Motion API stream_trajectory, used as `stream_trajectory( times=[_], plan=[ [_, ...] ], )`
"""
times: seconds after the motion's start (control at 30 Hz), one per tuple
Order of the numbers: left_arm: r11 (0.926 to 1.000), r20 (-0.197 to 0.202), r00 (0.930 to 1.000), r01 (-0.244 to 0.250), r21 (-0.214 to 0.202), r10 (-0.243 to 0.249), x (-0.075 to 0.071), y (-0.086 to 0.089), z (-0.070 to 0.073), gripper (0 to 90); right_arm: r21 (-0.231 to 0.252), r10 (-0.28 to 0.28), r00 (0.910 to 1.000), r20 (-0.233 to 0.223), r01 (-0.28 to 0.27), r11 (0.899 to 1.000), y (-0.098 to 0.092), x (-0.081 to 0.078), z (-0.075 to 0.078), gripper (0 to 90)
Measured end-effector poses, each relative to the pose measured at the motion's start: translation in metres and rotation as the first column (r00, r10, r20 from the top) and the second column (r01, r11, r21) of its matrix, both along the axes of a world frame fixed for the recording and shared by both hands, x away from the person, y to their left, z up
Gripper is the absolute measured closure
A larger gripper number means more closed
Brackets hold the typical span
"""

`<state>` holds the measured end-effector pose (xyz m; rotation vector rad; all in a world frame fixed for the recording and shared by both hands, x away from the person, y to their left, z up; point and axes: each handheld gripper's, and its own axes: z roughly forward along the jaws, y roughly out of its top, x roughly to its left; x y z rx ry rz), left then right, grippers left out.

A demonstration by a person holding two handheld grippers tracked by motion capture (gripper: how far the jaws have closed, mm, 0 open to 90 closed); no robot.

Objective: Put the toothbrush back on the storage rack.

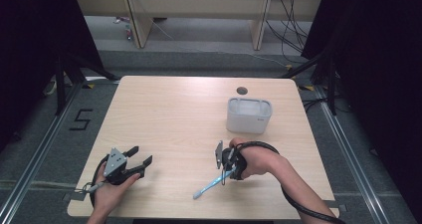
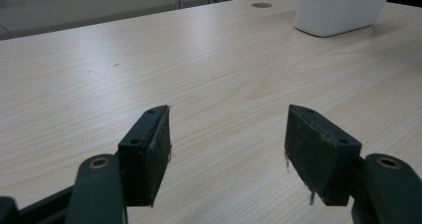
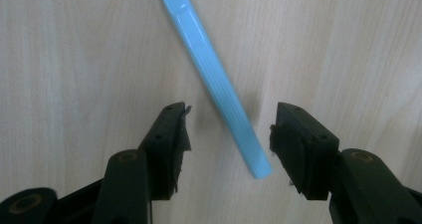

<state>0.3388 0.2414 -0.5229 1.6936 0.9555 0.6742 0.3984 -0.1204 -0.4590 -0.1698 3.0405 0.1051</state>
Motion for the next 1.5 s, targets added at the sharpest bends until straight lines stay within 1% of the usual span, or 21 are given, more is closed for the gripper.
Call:
stream_trajectory(
  times=[0.07,0.13,0.17,0.33,0.37,0.43,0.47,0.5,0.53,0.6,0.63,0.73,0.8,0.83,0.97,1.03,1.13,1.2,1.23,1.47,1.5],
  plan=[
    [1.0000,-0.001,1.0000,0.000,0.002,0.000,0.000,0.000,0.000,34.1,-0.004,-0.012,0.9999,-0.012,0.012,1.000,0.004,-0.002,-0.001,47.7],
    [1.0000,0.000,1.0000,0.000,0.001,0.000,0.000,0.000,0.000,34.0,0.002,0.026,0.9996,-0.015,-0.026,1.000,0.008,0.000,-0.003,48.2],
    [1.0000,0.000,1.0000,0.000,0.001,0.000,0.000,0.000,0.000,34.0,-0.015,0.024,0.9997,-0.009,-0.025,1.000,0.011,-0.001,-0.003,48.5],
    [1.0000,0.000,1.0000,0.001,0.002,-0.001,0.000,0.000,0.000,34.0,-0.015,0.052,0.9982,-0.029,-0.053,0.999,0.017,-0.001,-0.007,51.3],
    [1.0000,-0.001,1.0000,0.002,0.002,-0.002,0.000,0.000,0.000,34.1,-0.016,0.039,0.9986,-0.036,-0.040,0.999,0.018,-0.002,-0.007,52.0],
    [1.0000,-0.002,1.0000,0.002,0.002,-0.002,0.000,0.000,0.000,34.1,-0.005,0.084,0.9952,-0.051,-0.084,0.996,0.021,0.000,-0.009,53.3],
    [1.0000,0.005,1.0000,0.007,-0.003,-0.007,0.000,0.000,0.000,34.1,0.010,0.058,0.9968,-0.055,-0.057,0.998,0.021,-0.002,-0.011,53.8],
    [1.0000,0.006,1.0000,0.008,-0.004,-0.008,0.000,0.000,0.000,34.1,-0.013,0.074,0.9961,-0.048,-0.074,0.997,0.023,-0.001,-0.009,54.4],
    [1.0000,0.007,0.9999,0.007,-0.005,-0.007,0.000,0.000,0.000,34.0,-0.023,0.057,0.9971,-0.050,-0.059,0.998,0.024,-0.003,-0.009,55.1],
    [1.0000,-0.001,1.0000,0.002,0.004,-0.002,-0.001,0.000,0.000,34.0,-0.024,0.063,0.9968,-0.049,-0.064,0.998,0.026,-0.003,-0.010,56.6],
    [1.0000,0.001,1.0000,0.002,0.000,-0.002,0.000,0.000,0.000,34.0,-0.016,0.095,0.9945,-0.046,-0.095,0.995,0.028,-0.001,-0.011,57.4],
    [1.0000,0.000,1.0000,0.004,0.000,-0.004,0.000,0.000,0.000,34.0,0.007,0.099,0.9930,-0.065,-0.099,0.995,0.030,-0.002,-0.014,58.8],
    [1.0000,0.000,1.0000,0.005,0.001,-0.005,0.000,0.000,0.000,34.0,0.001,0.088,0.9936,-0.070,-0.088,0.996,0.032,-0.003,-0.014,60.0],
    [1.0000,0.001,1.0000,0.004,0.001,-0.004,0.000,0.000,0.000,34.0,0.011,0.110,0.9913,-0.072,-0.110,0.994,0.033,-0.002,-0.015,60.6],
    [1.0000,0.000,1.0000,0.005,0.000,-0.005,0.000,0.000,0.000,34.0,0.004,0.130,0.9885,-0.077,-0.130,0.991,0.035,-0.003,-0.016,63.2],
    [1.0000,-0.002,1.0000,0.005,0.001,-0.005,0.000,0.000,0.000,34.0,-0.009,0.116,0.9899,-0.082,-0.117,0.993,0.036,-0.004,-0.016,65.0],
    [1.0000,-0.002,1.0000,0.005,0.003,-0.005,0.000,0.000,0.000,34.0,0.007,0.136,0.9867,-0.088,-0.136,0.991,0.037,-0.004,-0.017,66.4],
    [1.0000,-0.001,1.0000,0.005,0.000,-0.005,0.000,0.000,0.000,33.9,-0.010,0.119,0.9880,-0.098,-0.121,0.993,0.037,-0.005,-0.018,67.6],
    [1.0000,-0.001,1.0000,0.005,0.000,-0.005,0.000,0.000,0.000,33.9,-0.003,0.137,0.9859,-0.096,-0.138,0.990,0.037,-0.004,-0.019,68.0],
    [1.0000,-0.002,1.0000,0.005,0.000,-0.005,0.000,0.000,0.000,33.8,-0.018,0.125,0.9862,-0.109,-0.128,0.992,0.037,-0.005,-0.019,70.5],
    [1.0000,-0.001,1.0000,0.005,-0.001,-0.005,0.000,0.000,0.000,33.9,-0.016,0.141,0.9841,-0.108,-0.144,0.990,0.038,-0.004,-0.019,70.8]
  ],
)
